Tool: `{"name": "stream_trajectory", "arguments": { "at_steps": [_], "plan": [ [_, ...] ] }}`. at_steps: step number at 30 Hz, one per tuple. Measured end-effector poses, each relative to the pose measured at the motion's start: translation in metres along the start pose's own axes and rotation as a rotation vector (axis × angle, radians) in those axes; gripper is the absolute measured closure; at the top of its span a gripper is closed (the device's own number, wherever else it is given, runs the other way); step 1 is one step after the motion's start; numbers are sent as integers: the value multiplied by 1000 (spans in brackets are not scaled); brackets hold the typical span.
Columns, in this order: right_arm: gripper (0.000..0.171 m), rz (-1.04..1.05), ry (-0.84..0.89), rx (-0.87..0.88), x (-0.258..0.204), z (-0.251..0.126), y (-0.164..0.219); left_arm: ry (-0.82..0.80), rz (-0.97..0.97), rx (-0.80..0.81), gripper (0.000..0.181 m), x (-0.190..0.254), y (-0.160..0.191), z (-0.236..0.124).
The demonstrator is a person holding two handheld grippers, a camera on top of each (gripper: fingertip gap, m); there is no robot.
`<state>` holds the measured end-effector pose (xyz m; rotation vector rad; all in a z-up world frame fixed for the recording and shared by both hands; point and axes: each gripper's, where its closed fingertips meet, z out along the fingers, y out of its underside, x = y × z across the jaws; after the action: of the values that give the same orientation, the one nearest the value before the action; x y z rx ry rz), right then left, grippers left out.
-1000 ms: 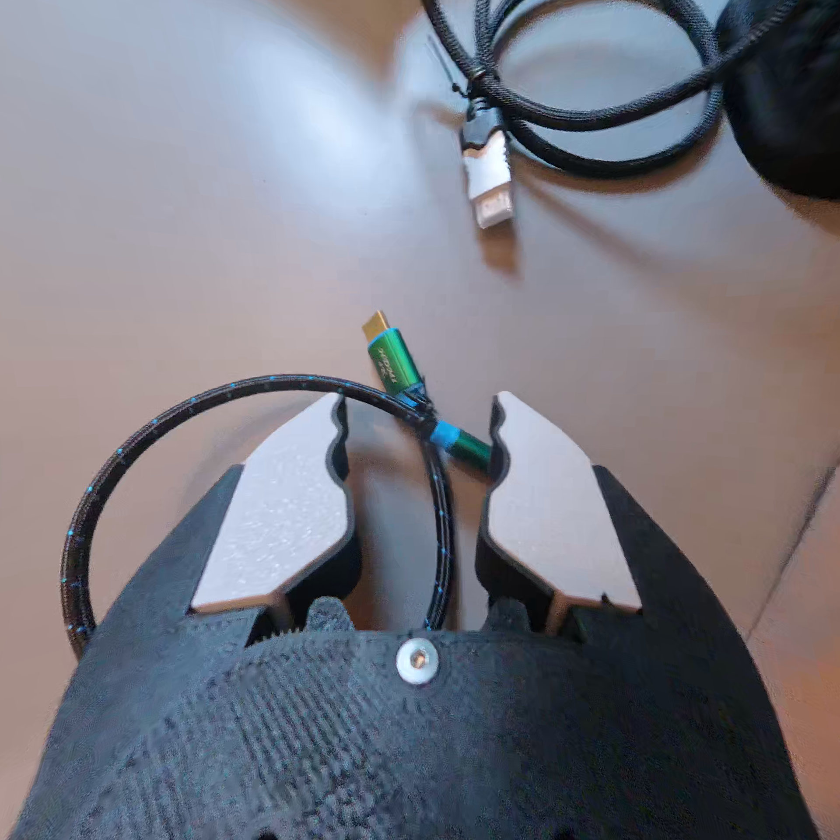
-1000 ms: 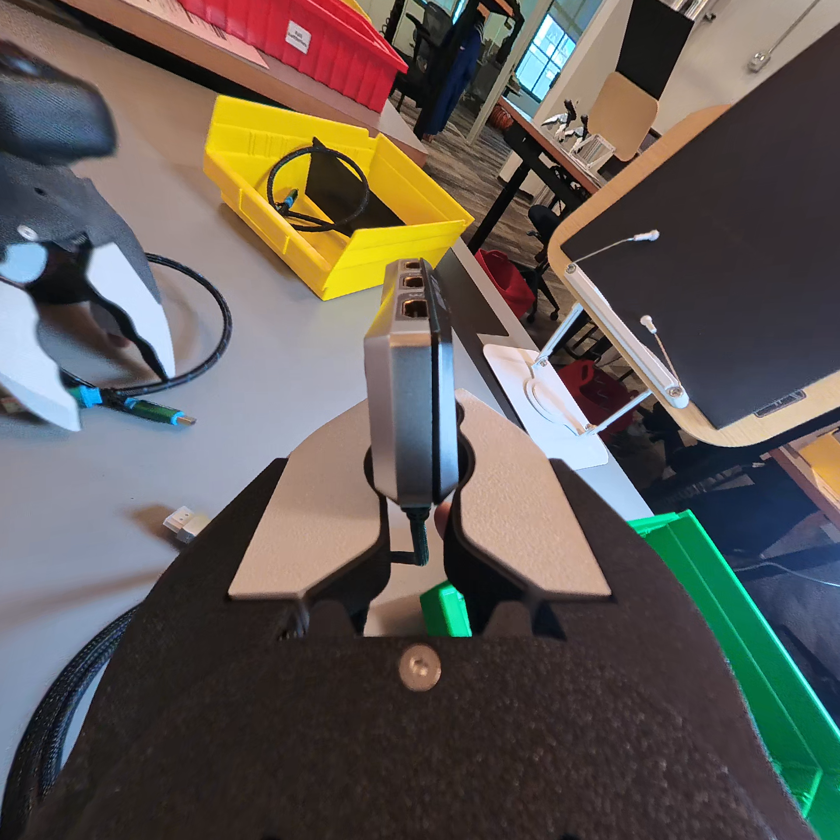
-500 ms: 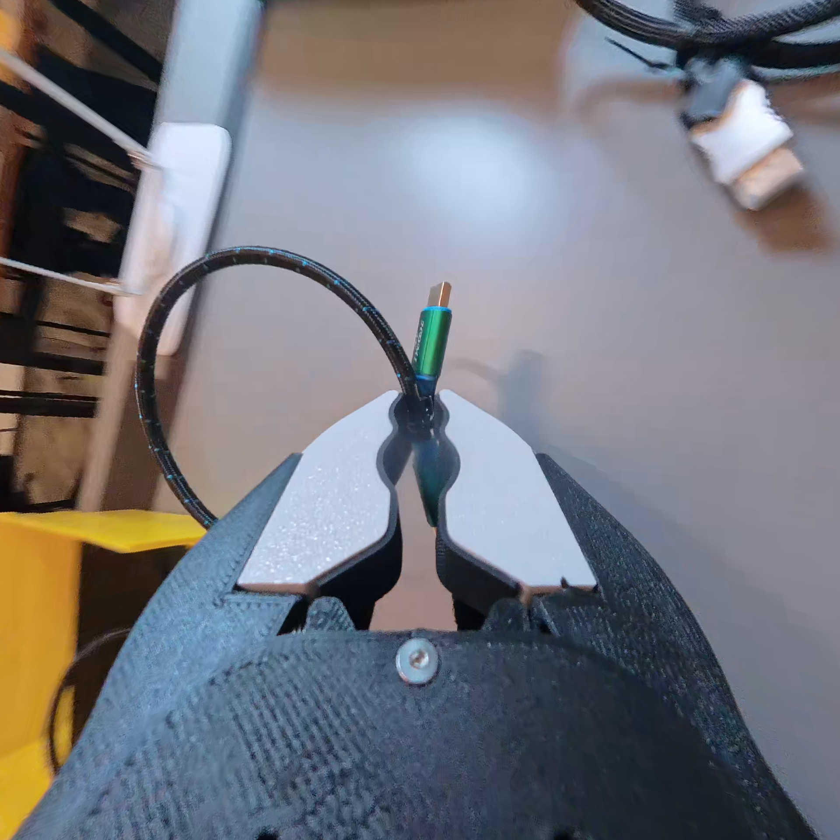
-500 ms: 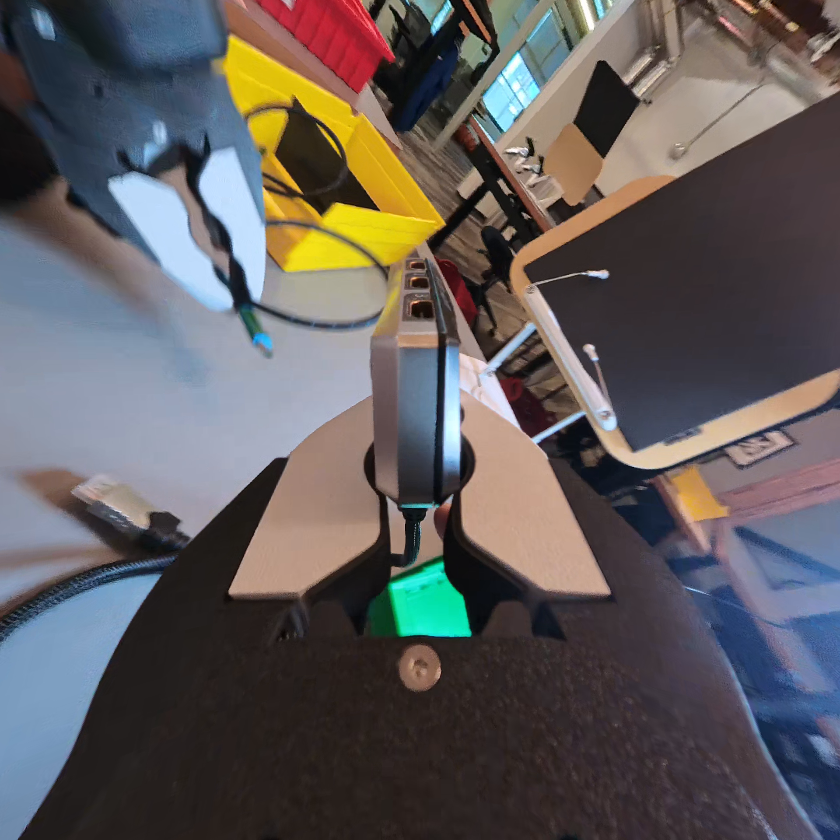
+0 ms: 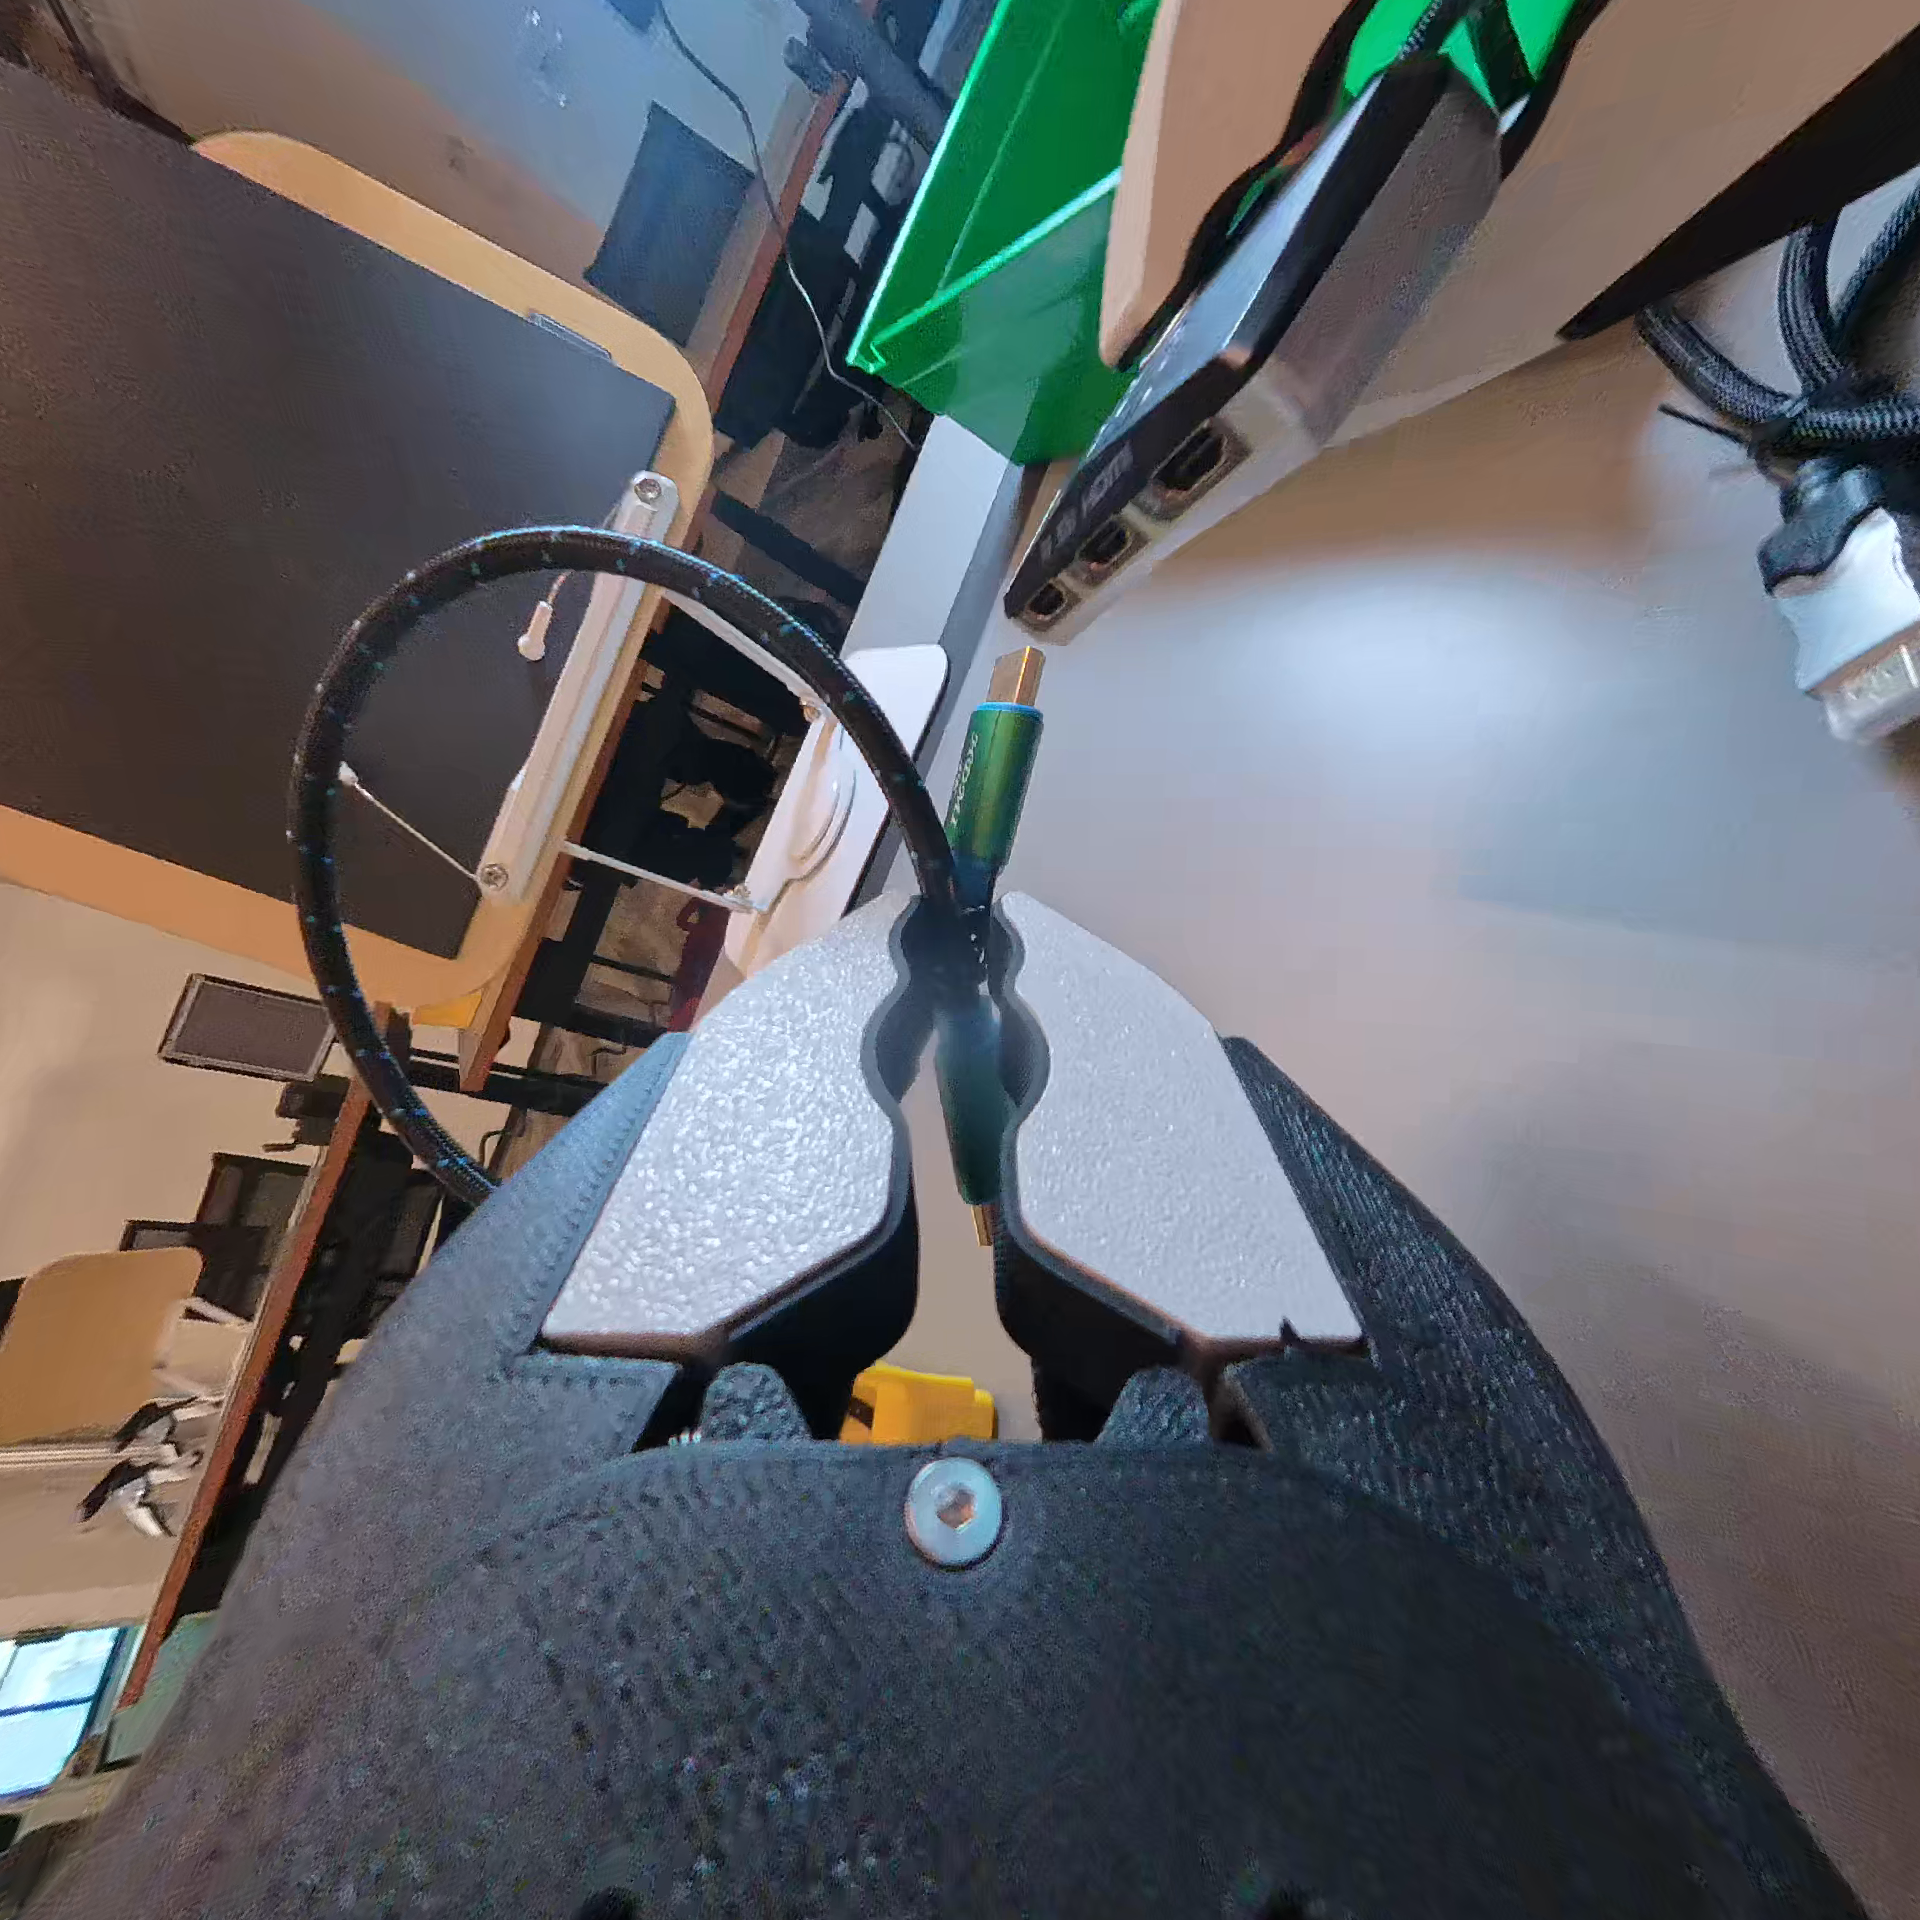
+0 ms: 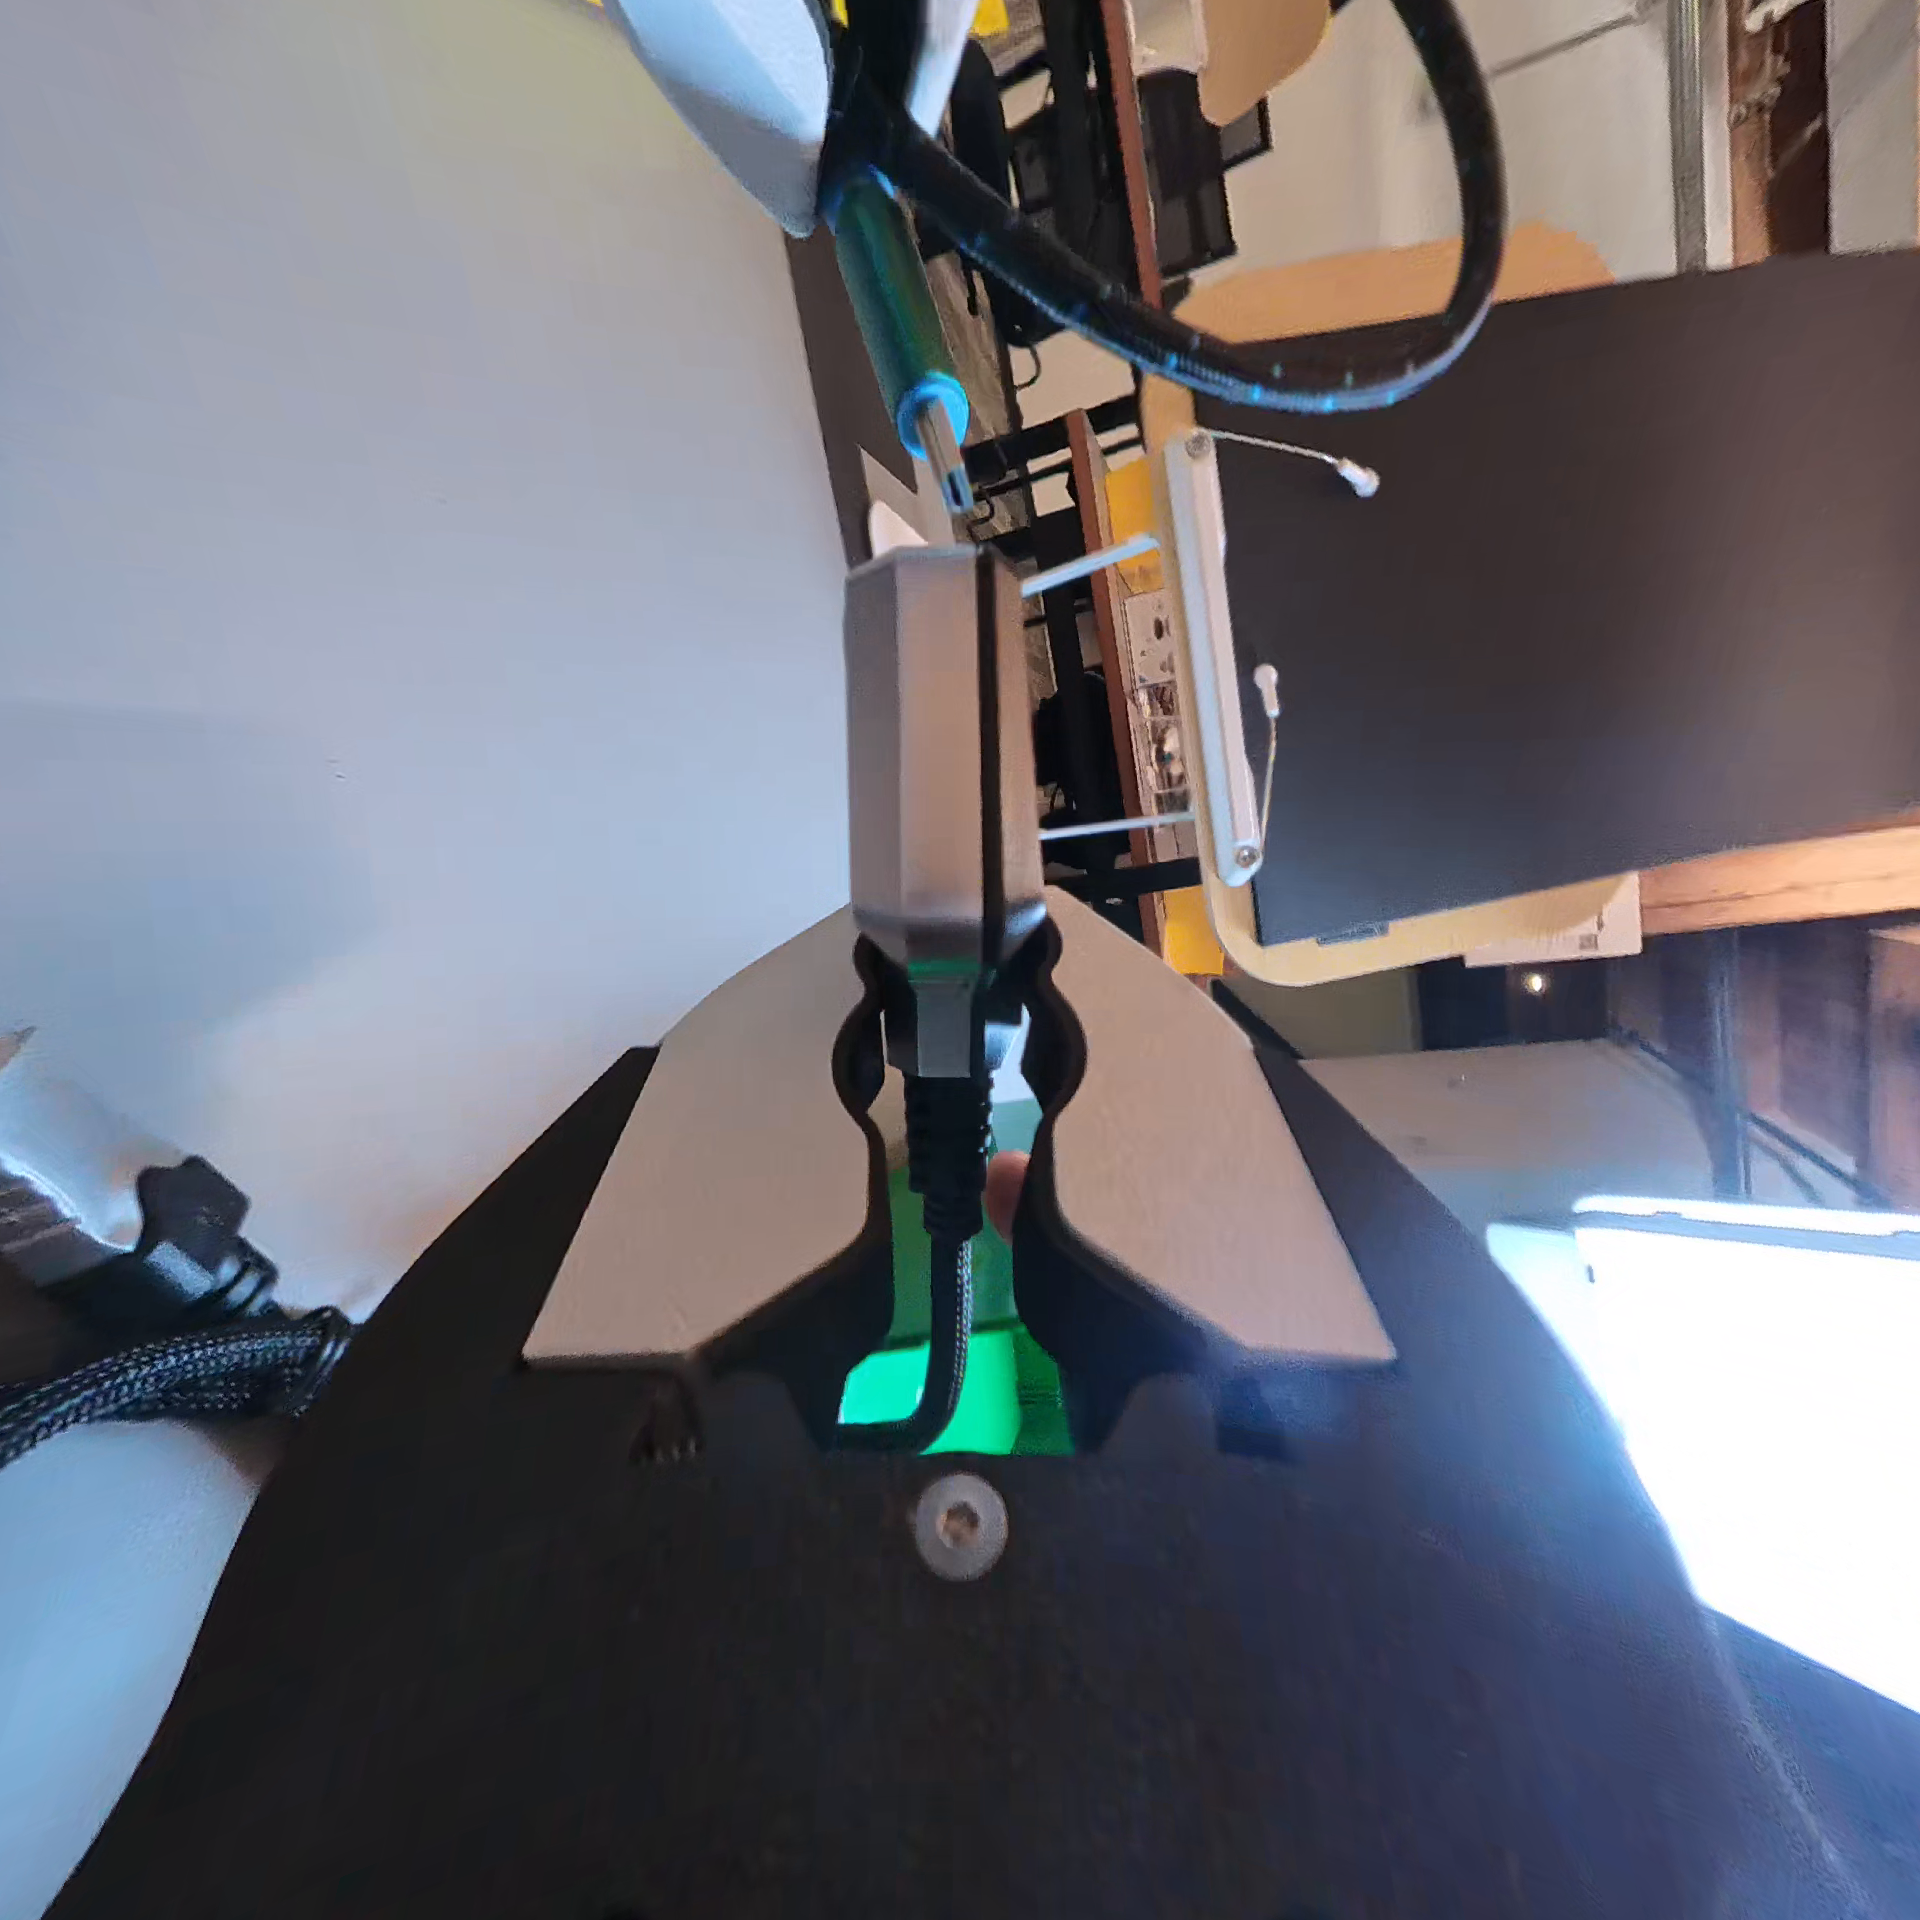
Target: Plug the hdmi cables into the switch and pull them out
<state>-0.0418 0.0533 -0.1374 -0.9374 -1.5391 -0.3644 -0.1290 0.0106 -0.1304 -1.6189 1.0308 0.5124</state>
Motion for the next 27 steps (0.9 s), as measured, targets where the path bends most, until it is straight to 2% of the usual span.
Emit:
{"name": "stream_trajectory", "arguments": {
  "at_steps": [3, 5, 7, 9, 14, 20, 27],
  "plan": [
    [149, -56, -45, 9, -15, 4, -7, 93, -27, -54, 170, 16, 10, 0],
    [149, -95, -96, 22, -28, 4, -10, 239, -128, -105, 170, 34, 19, 2],
    [148, -124, -200, 27, -45, 4, -9, 330, -226, -120, 170, 43, 23, 3],
    [148, -118, -286, 30, -57, 3, -9, 378, -244, -175, 170, 48, 29, 2],
    [147, 31, -458, 75, -66, 0, -16, 466, -235, -273, 170, 64, 37, 1],
    [148, 226, -688, 186, -83, -14, -27, 578, -292, -290, 170, 75, 42, -8],
    [148, 276, -823, 233, -99, -22, -32, 690, -307, -310, 170, 89, 47, -22]
  ]
}}
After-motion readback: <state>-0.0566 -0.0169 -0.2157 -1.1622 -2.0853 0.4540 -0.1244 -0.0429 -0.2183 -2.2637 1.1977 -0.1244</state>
